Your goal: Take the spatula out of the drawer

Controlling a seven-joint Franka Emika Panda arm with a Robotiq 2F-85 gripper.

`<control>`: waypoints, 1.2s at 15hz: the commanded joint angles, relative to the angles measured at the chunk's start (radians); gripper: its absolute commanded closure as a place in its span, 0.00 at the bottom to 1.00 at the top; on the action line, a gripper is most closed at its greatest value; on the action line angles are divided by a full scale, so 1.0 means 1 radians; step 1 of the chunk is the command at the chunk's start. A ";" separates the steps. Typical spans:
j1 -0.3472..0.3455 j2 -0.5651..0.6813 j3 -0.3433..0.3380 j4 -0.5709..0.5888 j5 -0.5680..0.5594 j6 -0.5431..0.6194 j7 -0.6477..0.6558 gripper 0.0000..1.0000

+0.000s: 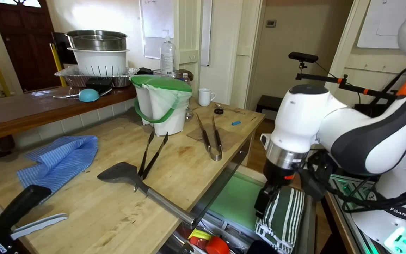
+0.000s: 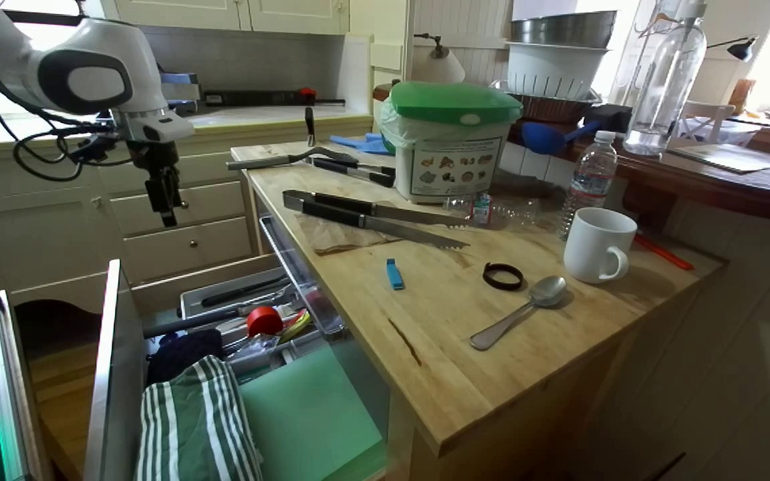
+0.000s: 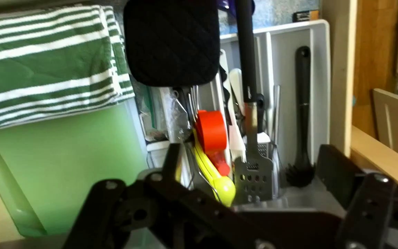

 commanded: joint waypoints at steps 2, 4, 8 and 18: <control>0.047 0.111 -0.082 0.021 -0.076 0.000 0.060 0.00; 0.056 0.194 -0.118 0.050 -0.081 0.000 0.052 0.00; 0.067 0.235 -0.126 0.069 -0.019 0.045 0.062 0.00; 0.535 0.658 -0.546 0.274 -0.157 0.476 0.529 0.00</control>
